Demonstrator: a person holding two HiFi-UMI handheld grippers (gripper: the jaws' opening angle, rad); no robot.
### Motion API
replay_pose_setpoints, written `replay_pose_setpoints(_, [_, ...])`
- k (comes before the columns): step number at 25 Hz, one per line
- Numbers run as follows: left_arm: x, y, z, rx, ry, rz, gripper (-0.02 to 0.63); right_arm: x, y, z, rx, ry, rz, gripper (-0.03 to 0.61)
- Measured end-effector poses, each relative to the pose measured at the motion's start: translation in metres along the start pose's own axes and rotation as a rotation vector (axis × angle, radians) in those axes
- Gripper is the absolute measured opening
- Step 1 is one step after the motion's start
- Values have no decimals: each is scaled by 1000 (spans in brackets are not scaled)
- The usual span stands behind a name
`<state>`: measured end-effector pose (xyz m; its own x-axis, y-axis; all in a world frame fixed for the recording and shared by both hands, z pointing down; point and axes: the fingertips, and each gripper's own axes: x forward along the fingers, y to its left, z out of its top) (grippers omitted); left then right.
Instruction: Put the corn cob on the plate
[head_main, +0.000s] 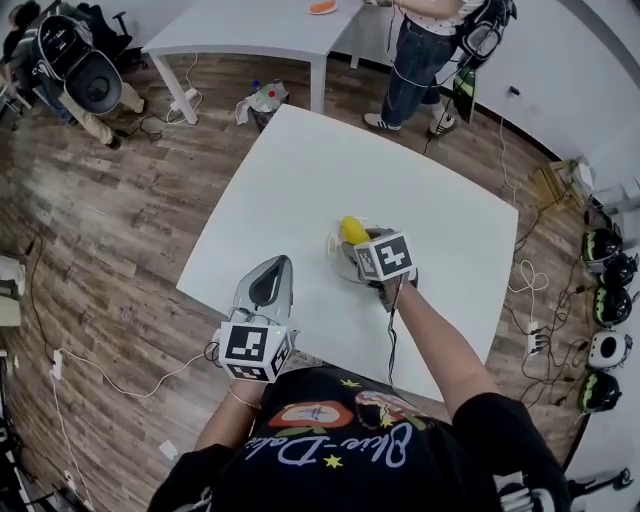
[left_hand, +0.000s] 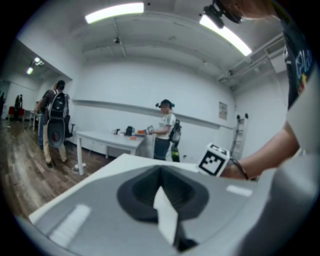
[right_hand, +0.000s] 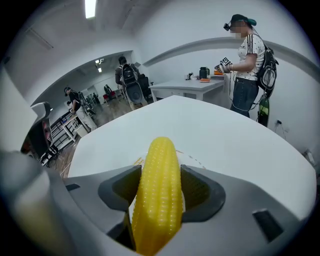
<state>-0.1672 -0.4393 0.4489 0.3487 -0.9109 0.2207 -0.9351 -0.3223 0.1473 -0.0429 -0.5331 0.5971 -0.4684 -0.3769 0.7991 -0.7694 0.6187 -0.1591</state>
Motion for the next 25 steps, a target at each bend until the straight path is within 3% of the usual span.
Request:
replay_pose_setpoints(13, [-16,4,-11,-6,29,11,-14,9,4,-5,-91,-42,2,236])
replay_pose_setpoints(17, [-18,7,-10,2,26,22,-14,-7,-1,3,-42,-112,-4,239])
replay_pose_setpoints(21, [-28,4,-6,9,16,35,-14,-62,-1,10,39,-286,-6,239])
replay_pose_setpoints(25, [-43,-3,5,26,-24,41,-14,-140,22,27,66,-570,49,238])
